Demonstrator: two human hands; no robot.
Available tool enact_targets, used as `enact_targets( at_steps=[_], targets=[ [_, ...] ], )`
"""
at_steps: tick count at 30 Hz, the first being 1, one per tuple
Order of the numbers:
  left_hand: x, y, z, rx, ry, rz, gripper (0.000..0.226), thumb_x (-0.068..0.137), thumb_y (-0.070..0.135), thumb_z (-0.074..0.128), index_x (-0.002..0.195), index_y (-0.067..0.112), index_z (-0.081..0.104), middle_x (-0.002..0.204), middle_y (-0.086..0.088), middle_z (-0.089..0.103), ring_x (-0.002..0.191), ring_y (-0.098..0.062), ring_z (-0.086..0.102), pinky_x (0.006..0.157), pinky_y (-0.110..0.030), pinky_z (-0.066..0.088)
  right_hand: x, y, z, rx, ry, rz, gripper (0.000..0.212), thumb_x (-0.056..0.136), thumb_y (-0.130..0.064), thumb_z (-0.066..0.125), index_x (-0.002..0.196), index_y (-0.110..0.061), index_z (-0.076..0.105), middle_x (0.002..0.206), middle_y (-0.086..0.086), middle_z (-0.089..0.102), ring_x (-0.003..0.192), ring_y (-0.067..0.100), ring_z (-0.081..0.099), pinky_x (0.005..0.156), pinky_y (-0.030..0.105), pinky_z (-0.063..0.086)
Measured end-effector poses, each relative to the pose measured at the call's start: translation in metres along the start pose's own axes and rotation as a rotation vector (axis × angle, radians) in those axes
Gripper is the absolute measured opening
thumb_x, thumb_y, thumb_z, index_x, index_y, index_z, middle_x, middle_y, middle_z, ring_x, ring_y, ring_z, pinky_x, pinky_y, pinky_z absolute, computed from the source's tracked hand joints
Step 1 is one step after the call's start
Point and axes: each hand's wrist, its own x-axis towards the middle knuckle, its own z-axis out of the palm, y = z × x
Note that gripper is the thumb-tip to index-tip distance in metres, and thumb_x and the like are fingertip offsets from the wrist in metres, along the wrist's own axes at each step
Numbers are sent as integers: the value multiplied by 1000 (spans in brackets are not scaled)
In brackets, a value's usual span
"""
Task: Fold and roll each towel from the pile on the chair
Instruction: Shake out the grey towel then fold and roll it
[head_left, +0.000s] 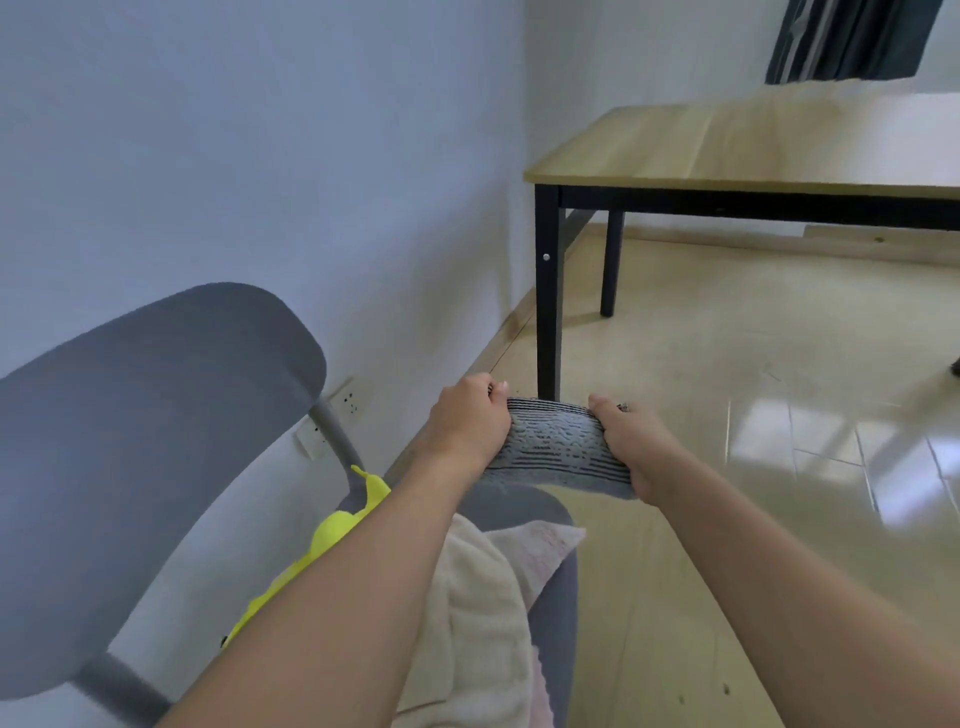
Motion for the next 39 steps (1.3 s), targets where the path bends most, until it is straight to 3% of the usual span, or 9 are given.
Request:
enact_targets(
  at_steps=[5,10,15,19,21,26,32,34,39],
  targets=[
    [35,94,-94,-105,-148,-51,38,100,29,42,63,21,46,64,3,47,69,-22,47,58,-29,30,-38,-135,-43,-84,28,-7,36,99,-46,37,101,-14,54,96,8,61,90,27,61,82,40,52],
    [43,226,-216,-149,-179,-69,30,99,29,43,94,11,67,85,-3,62,81,-21,55,69,-26,36,-123,-278,-113,-133,49,33,41,99,-46,37,109,-11,56,105,11,61,96,29,58,84,39,47],
    [-4,316,-289,-121,-205,-74,28,100,29,42,82,16,59,77,-1,59,74,-18,53,65,-28,37,-205,-339,-165,-191,75,126,52,97,-51,37,110,-4,56,109,14,61,99,32,57,88,40,46],
    [-2,324,-285,-142,-154,-84,30,100,28,42,79,13,57,75,-4,59,69,-16,51,62,-30,38,-213,-348,-173,-133,24,228,67,92,-61,39,119,-2,56,117,16,60,108,35,57,97,43,46],
    [-15,410,-272,-178,-193,-43,32,100,28,43,80,10,59,76,-5,60,70,-18,52,62,-31,39,-225,-363,-259,-62,65,255,71,90,-65,40,121,-3,55,119,16,60,108,35,58,98,43,47],
    [-13,411,-270,-213,-129,-63,31,100,29,42,80,11,57,72,1,56,72,-18,52,59,-29,37,-232,-369,-266,-59,-103,402,60,88,-65,43,109,-10,53,97,15,63,79,31,64,68,39,57],
    [1,504,-217,-239,-254,-43,34,102,32,36,89,9,56,77,2,54,74,-15,50,63,-31,36,-183,-379,-372,-93,98,201,65,85,-64,51,111,-4,51,108,11,54,95,29,52,78,34,44],
    [11,544,-199,-247,-307,-9,33,102,36,35,88,13,54,77,2,54,72,-14,51,63,-31,38,-161,-383,-418,-50,78,166,78,80,-70,52,118,-2,52,113,11,58,100,30,56,78,35,47],
    [26,632,-161,-240,-292,-12,31,102,37,36,95,14,56,77,2,56,72,-18,53,65,-33,40,-125,-407,-513,-20,15,128,80,72,-75,55,116,-7,55,109,9,60,96,28,58,76,34,47]
  ],
)
